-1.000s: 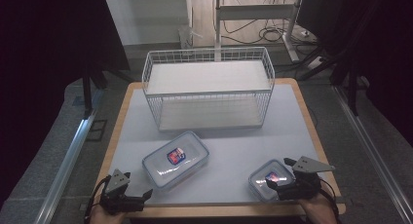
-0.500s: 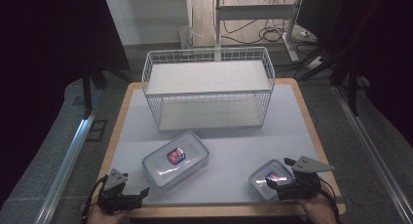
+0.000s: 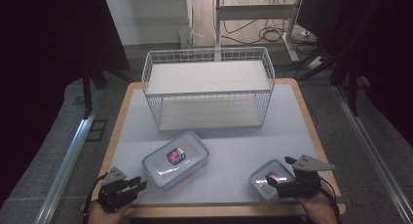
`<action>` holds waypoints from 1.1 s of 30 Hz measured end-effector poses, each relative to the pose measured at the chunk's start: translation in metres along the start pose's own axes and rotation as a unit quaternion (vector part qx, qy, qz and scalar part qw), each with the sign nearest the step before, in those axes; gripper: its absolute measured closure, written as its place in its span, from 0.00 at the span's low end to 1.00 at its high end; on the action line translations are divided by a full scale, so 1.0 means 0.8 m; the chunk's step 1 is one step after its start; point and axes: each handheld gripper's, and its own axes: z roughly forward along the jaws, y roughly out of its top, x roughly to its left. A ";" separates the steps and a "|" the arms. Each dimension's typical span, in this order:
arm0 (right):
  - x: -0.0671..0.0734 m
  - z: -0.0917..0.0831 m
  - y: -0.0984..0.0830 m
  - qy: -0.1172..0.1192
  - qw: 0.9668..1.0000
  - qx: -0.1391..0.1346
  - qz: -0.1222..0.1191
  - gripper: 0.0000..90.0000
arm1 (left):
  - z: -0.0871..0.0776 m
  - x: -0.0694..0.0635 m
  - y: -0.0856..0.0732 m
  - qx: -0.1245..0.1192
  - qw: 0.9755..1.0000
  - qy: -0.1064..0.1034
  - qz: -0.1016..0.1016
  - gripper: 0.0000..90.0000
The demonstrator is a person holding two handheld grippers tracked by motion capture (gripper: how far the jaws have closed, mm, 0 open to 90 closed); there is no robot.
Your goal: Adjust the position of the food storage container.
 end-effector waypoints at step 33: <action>-0.016 0.020 0.050 0.040 0.998 0.046 0.025 0.67 | 0.083 -0.002 0.079 0.026 1.000 0.011 0.012 1.00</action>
